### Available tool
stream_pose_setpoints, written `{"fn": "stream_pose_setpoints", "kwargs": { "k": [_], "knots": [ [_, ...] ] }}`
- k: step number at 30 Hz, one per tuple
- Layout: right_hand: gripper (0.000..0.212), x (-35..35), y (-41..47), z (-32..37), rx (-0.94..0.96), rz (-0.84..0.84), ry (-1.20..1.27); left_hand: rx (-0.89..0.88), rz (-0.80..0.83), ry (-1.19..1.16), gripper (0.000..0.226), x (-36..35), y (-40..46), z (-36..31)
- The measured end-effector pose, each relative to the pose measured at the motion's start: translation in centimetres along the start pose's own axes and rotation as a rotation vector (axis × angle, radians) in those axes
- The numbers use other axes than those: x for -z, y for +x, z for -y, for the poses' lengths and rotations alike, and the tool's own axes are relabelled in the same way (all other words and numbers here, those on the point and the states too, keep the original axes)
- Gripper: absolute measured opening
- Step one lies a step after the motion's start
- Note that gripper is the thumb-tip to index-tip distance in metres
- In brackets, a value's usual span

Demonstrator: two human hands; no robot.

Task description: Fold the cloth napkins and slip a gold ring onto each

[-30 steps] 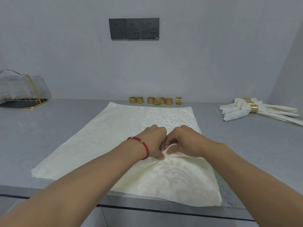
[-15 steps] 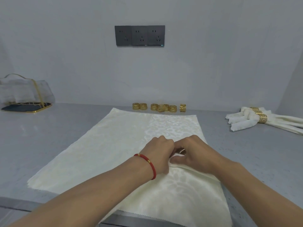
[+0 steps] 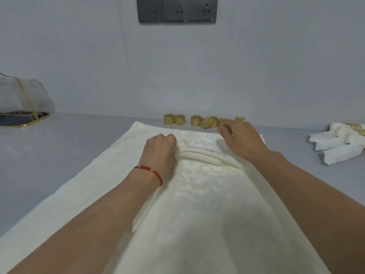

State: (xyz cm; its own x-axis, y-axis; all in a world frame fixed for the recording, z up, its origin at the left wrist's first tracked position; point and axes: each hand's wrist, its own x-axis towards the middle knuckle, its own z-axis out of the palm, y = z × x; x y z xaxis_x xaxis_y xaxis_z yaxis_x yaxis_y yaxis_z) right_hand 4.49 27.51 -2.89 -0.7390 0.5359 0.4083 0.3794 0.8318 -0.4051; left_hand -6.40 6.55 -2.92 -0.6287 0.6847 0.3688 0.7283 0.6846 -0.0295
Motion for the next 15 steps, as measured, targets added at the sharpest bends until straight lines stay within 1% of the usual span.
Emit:
{"fn": "stream_pose_setpoints", "kwargs": {
  "k": [3, 7, 10, 12, 13, 15],
  "knots": [
    [0.026, -2.8, 4.8, -0.8, -0.066, 0.052, -0.102, 0.03, 0.022, -0.02, 0.021, -1.8, 1.0, 0.4],
    [0.026, -6.0, 10.2, -0.7, -0.232, 0.038, -0.181, 0.049, 0.029, -0.028, 0.03, -2.5, 1.0, 0.6],
    [0.026, -7.8, 12.7, -0.1, -0.269, 0.053, -0.29, 0.064, 0.018, -0.047, 0.027, -2.7, 0.9, 0.5],
    [0.019, -8.6, 13.5, 0.6, -0.27, 0.033, -0.357, 0.056, 0.015, -0.043, 0.036, -2.7, 0.8, 0.5],
    [0.017, -8.6, 13.7, 0.9, -0.273, 0.025, -0.366, 0.044, 0.003, -0.045, 0.04, -2.6, 0.8, 0.4],
    [0.018, -8.5, 13.7, 1.6, -0.295, 0.051, -0.289, 0.029, -0.013, -0.052, 0.043, -2.5, 0.8, 0.5]
  ]
}}
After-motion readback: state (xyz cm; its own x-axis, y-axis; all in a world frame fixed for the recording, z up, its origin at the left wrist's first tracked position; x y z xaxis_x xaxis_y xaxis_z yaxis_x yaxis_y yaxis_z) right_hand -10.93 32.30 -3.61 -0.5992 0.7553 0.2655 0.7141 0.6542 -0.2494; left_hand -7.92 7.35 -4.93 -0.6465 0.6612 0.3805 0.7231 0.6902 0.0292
